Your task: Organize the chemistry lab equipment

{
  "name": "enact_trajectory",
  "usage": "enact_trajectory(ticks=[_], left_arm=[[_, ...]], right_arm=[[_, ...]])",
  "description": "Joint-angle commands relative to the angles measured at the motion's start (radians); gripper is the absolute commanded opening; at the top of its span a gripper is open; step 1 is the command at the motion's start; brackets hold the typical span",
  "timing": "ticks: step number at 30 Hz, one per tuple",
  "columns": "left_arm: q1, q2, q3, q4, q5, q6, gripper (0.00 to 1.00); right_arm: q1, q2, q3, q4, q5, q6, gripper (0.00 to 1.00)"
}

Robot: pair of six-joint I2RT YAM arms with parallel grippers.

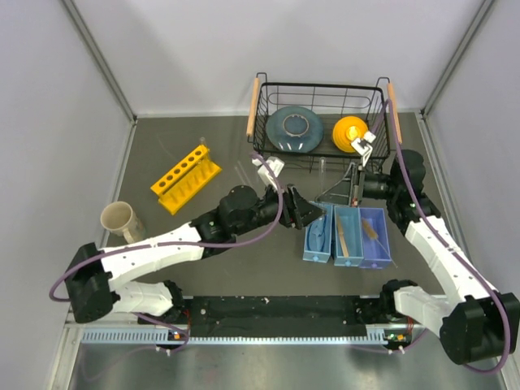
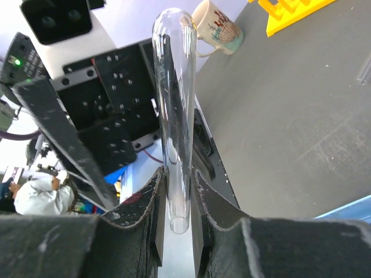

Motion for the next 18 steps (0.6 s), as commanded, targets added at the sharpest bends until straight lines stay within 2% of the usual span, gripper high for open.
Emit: enact_trajectory(ticks=[1,4,7,8,10,15,18], left_arm=[[0.004,-0.136,-0.03,-0.055,0.03,0.067,0.87],[0.048,-0.208,-0.013,-0.161,0.082,0.083,0.98],[0.157,-0.222,0.034,-0.293,0.208,0.048,0.99],[0.224,-0.219,0.053,-0.355,0.248,0.037,0.98],[0.3,-0.203,0.07,-0.365,0.361,0.012,0.98],[0.328,-0.123,0.143,-0.387,0.495,0.001,0.98],[0.325,-0.06,0.2,-0.387,0.552,-0.011,0.93]], right_arm=[[0.029,-0.048,0.044,-0.16,0.005,-0.227,0.12],[0.064,-0.057,0.055,-0.255,0.02,-0.358,0.12],[0.085,-0.059,0.058,-0.321,0.023,-0.455,0.13],[0.089,-0.059,0.058,-0.331,0.017,-0.484,0.13],[0.105,-0.059,0.061,-0.367,0.016,-0.516,0.13],[0.13,-0.056,0.07,-0.436,0.013,-0.61,0.13],[0.135,-0.054,0.066,-0.452,0.01,-0.633,0.14]])
